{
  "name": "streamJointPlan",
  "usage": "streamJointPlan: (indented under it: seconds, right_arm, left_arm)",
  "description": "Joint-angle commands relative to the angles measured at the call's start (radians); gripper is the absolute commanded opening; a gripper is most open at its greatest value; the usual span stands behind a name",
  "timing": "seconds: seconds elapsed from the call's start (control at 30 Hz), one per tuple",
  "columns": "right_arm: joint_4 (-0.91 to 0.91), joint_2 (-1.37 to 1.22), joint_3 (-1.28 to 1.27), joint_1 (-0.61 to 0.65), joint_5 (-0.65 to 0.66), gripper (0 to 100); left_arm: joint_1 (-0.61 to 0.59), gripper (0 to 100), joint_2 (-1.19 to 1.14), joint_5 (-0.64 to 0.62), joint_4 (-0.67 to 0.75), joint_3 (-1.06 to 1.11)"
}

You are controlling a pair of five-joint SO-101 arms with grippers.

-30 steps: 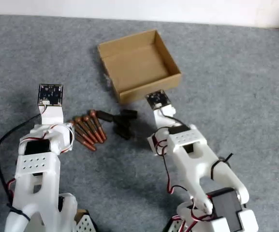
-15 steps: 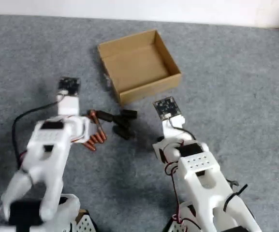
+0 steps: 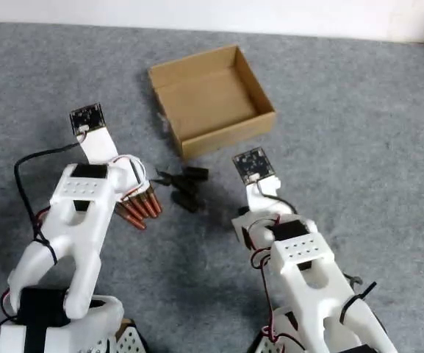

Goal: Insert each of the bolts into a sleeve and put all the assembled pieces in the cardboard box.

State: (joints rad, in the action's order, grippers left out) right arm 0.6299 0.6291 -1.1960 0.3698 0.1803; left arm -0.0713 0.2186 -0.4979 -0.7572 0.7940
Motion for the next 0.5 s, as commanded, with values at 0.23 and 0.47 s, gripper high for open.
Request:
streamJointPlan:
  seconds: [0.23, 0.47]
  right_arm:
    - [-0.025, 0.025, 0.007, -0.012, 0.023, 0.4]
    - [-0.025, 0.025, 0.007, -0.012, 0.023, 0.4]
  left_arm:
    - [0.099, 29, -0.240, -0.012, 0.068, -0.117]
    - [0.045, 29, -0.352, -0.012, 0.060, -0.191]
